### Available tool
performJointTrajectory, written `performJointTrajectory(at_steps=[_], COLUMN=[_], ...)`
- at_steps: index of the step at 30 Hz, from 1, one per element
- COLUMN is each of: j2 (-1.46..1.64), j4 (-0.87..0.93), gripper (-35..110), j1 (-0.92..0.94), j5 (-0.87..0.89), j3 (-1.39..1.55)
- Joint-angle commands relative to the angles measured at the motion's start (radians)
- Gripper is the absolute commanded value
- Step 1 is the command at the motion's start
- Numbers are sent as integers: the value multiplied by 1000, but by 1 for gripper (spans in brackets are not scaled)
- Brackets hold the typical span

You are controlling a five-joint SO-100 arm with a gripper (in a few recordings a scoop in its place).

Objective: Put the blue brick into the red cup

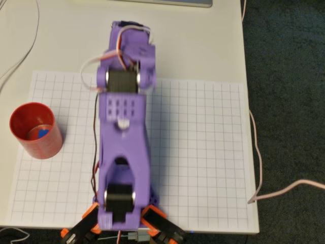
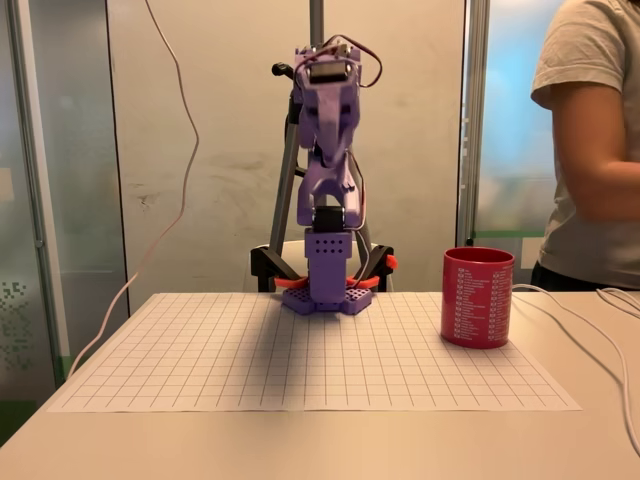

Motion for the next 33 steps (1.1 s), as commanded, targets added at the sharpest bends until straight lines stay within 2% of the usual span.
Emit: performJointTrajectory(at_steps=[1, 7, 14, 21, 33], j2=[192, 485, 535, 535, 535], j4=[66, 173, 31, 0, -15], gripper=[0, 0, 0, 0, 0], j1=[49, 14, -52, -78, -80], j5=[-12, -14, -25, -20, 9], j3=[67, 213, 618, 914, 1012])
